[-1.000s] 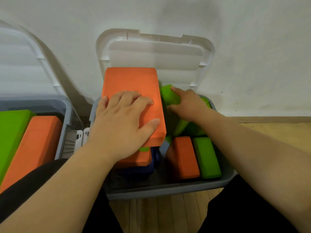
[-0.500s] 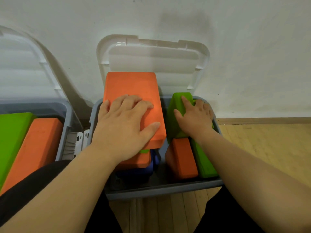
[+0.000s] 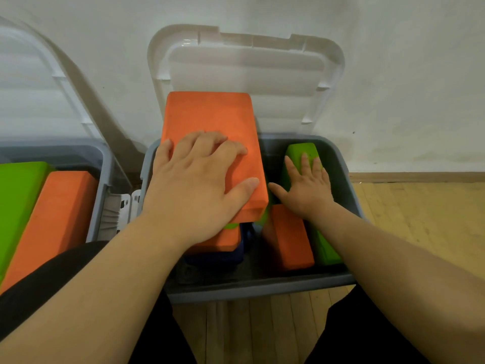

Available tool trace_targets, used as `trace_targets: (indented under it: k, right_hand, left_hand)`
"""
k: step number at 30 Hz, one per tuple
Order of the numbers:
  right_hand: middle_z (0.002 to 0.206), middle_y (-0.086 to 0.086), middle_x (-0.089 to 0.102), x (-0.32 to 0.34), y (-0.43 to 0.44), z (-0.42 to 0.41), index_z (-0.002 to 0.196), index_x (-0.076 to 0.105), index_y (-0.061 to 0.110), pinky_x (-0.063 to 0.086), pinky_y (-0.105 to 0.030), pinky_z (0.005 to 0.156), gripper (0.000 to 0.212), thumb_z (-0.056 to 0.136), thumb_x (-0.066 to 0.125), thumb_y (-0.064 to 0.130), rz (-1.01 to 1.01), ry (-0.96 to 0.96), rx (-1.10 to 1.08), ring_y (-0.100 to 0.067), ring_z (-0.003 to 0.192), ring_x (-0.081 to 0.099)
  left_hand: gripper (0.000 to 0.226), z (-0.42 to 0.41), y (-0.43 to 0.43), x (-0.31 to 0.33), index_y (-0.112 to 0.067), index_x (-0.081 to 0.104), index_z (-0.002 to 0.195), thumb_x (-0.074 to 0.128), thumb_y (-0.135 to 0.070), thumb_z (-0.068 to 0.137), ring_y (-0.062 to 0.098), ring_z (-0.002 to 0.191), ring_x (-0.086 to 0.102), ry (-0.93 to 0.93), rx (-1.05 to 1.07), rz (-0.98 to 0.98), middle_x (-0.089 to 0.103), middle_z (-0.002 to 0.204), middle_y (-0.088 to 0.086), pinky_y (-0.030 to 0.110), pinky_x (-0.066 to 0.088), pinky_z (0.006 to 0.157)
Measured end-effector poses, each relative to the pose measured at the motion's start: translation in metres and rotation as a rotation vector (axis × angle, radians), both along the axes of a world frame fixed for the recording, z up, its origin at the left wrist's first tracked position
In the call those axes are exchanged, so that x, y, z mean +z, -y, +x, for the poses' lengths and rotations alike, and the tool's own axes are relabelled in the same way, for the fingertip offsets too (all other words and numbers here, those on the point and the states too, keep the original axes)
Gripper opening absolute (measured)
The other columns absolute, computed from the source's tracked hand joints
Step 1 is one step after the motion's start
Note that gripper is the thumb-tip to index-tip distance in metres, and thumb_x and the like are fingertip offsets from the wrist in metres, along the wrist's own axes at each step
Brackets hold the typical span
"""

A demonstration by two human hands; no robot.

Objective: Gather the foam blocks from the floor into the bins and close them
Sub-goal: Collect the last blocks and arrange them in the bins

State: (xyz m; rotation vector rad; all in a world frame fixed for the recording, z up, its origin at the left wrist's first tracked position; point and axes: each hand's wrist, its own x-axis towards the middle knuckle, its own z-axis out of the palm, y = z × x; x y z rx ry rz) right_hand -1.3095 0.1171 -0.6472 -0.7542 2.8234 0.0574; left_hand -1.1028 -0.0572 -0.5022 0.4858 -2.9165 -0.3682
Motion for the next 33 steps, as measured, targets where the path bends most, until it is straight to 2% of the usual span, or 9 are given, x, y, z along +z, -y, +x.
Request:
trace_targets:
  k: [5,9,10,13,18,21,25,28,33]
  right_hand:
    - [0.172,-0.009,-0.004,0.003,0.002,-0.006,0.164,0.002,0.034,0.002,-0.049,0.127,0.091,0.092,0.03,0.081,-0.003,0.031,0.005,-0.034,0.158,-0.007]
    - [0.169,-0.005,0.022,0.012,-0.009,-0.024,0.163,0.019,0.029,0.022,-0.05,0.123,0.079,0.097,0.043,0.065,-0.104,-0.048,0.005,-0.033,0.155,0.017]
    - [0.168,-0.006,0.024,0.013,-0.012,-0.029,0.163,0.021,0.028,0.024,-0.051,0.122,0.076,0.099,0.044,0.061,-0.102,-0.06,-0.019,-0.034,0.154,0.019]
    - [0.171,-0.008,0.012,0.005,-0.025,-0.033,0.164,0.016,0.029,0.016,-0.053,0.125,0.071,0.103,0.039,0.055,-0.071,-0.032,-0.065,-0.036,0.157,0.008]
    - [0.173,-0.004,0.004,0.001,-0.025,-0.027,0.165,0.006,0.022,0.01,-0.047,0.127,0.075,0.104,0.035,0.054,-0.114,-0.001,-0.051,-0.031,0.158,0.0]
    - [0.172,-0.003,0.009,0.004,-0.024,-0.034,0.165,0.011,0.022,0.013,-0.048,0.127,0.075,0.102,0.044,0.046,-0.105,0.004,-0.05,-0.03,0.158,0.007]
    - [0.17,-0.002,0.018,0.006,-0.028,-0.039,0.162,0.022,0.032,0.028,-0.056,0.121,0.071,0.098,0.052,0.04,-0.179,0.035,-0.136,-0.041,0.15,0.025]
    - [0.169,-0.005,0.021,0.008,-0.029,-0.038,0.161,0.029,0.031,0.034,-0.05,0.118,0.069,0.099,0.058,0.036,-0.195,0.047,-0.098,-0.042,0.142,0.04]
    - [0.169,-0.008,0.023,0.03,-0.026,-0.052,0.162,0.029,0.025,0.03,-0.042,0.12,0.072,0.099,0.064,0.032,-0.088,0.08,-0.016,-0.031,0.151,0.032]
  left_hand:
    - [0.061,0.0,0.0,0.001,-0.046,0.048,0.138,0.034,-0.077,0.088,0.024,0.145,0.035,-0.005,0.015,0.0,0.044,0.151,-0.01,0.058,0.022,0.12]
    - [0.061,0.0,0.002,0.001,-0.045,0.048,0.138,0.033,-0.077,0.088,0.023,0.144,0.036,-0.008,0.015,0.0,0.044,0.15,-0.01,0.056,0.022,0.12]
    - [0.061,-0.001,0.002,0.001,-0.045,0.048,0.138,0.033,-0.077,0.088,0.023,0.143,0.036,-0.008,0.016,-0.003,0.044,0.15,-0.01,0.055,0.022,0.12]
    - [0.061,-0.001,0.002,0.001,-0.044,0.05,0.138,0.034,-0.076,0.089,0.023,0.141,0.038,-0.018,0.012,-0.009,0.046,0.148,-0.009,0.056,0.024,0.119]
    - [0.061,-0.005,0.001,0.001,-0.043,0.051,0.137,0.035,-0.076,0.088,0.023,0.141,0.038,-0.015,0.014,-0.018,0.047,0.147,-0.008,0.057,0.025,0.118]
    - [0.062,-0.007,-0.001,0.001,-0.043,0.051,0.138,0.034,-0.076,0.088,0.024,0.141,0.039,-0.016,0.012,-0.026,0.047,0.147,-0.008,0.057,0.025,0.118]
    - [0.061,-0.006,0.001,0.001,-0.042,0.051,0.137,0.034,-0.076,0.089,0.025,0.139,0.041,-0.025,0.018,-0.03,0.048,0.146,-0.007,0.057,0.027,0.117]
    - [0.061,-0.005,0.001,0.001,-0.042,0.051,0.137,0.034,-0.075,0.089,0.025,0.14,0.04,-0.022,0.016,-0.023,0.048,0.147,-0.007,0.057,0.027,0.117]
    - [0.062,-0.003,0.0,0.001,-0.043,0.05,0.138,0.033,-0.076,0.089,0.024,0.142,0.038,-0.025,0.015,-0.017,0.046,0.148,-0.008,0.056,0.024,0.118]
